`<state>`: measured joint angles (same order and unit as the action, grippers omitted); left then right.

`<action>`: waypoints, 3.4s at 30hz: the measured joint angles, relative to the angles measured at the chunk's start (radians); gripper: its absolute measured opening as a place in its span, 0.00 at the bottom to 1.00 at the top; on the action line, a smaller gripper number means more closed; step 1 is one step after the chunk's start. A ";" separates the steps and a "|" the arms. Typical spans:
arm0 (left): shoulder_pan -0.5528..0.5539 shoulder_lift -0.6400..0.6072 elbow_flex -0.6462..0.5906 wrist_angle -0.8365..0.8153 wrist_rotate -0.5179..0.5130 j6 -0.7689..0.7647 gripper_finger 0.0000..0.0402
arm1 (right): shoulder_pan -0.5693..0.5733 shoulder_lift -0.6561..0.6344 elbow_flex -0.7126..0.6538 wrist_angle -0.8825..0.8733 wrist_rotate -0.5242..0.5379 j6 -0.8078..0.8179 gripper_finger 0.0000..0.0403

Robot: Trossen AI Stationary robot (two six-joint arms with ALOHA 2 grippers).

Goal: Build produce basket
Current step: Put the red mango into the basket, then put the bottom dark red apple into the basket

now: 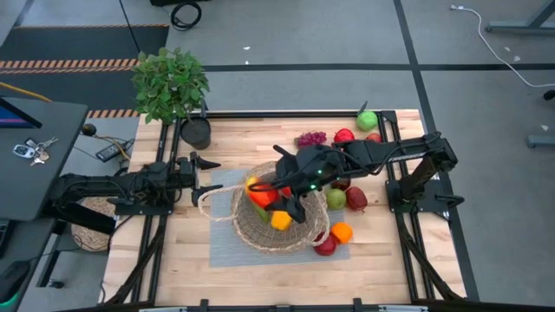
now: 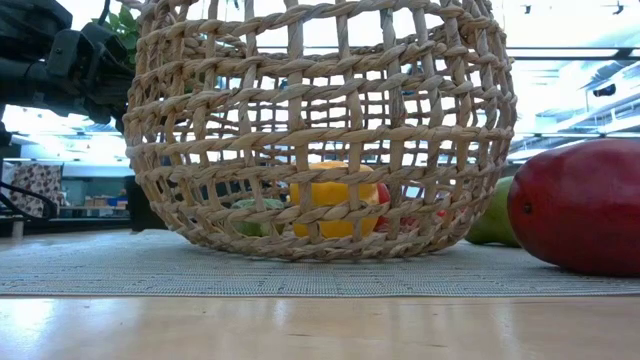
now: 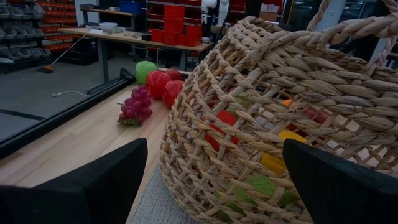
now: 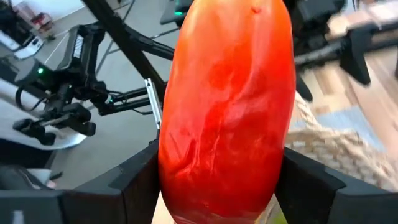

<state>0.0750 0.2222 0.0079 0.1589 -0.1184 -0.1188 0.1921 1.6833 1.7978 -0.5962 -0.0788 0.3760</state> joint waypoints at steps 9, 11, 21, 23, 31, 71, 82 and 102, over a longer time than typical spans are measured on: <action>0.000 0.000 0.000 0.000 0.000 0.000 0.95 | 0.001 0.000 -0.015 0.005 0.057 -0.193 0.68; 0.000 0.000 0.000 0.000 0.000 0.000 0.95 | 0.005 0.001 -0.030 0.008 0.088 -0.229 0.68; 0.000 0.000 0.000 0.000 0.000 0.000 0.95 | 0.042 0.053 -0.098 0.019 0.166 -0.291 0.68; 0.000 0.000 0.000 0.004 0.000 0.000 0.95 | 0.055 0.078 -0.097 0.003 0.188 -0.329 0.68; 0.000 0.013 0.000 -0.005 0.000 0.000 0.95 | 0.076 0.169 -0.015 -0.154 0.213 -0.354 0.68; 0.000 0.020 0.000 0.000 0.000 0.000 0.95 | 0.060 0.510 0.243 -0.497 0.302 -0.555 0.68; 0.000 0.020 0.000 0.000 0.000 0.000 0.95 | 0.060 0.496 0.243 -0.500 0.369 -0.554 0.83; 0.000 0.020 0.000 0.000 0.000 0.000 0.95 | 0.061 0.111 0.243 -0.556 0.558 -0.448 0.89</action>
<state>0.0748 0.2420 0.0078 0.1589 -0.1188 -0.1190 0.2531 1.7947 2.0407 -1.1526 0.4790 -0.0717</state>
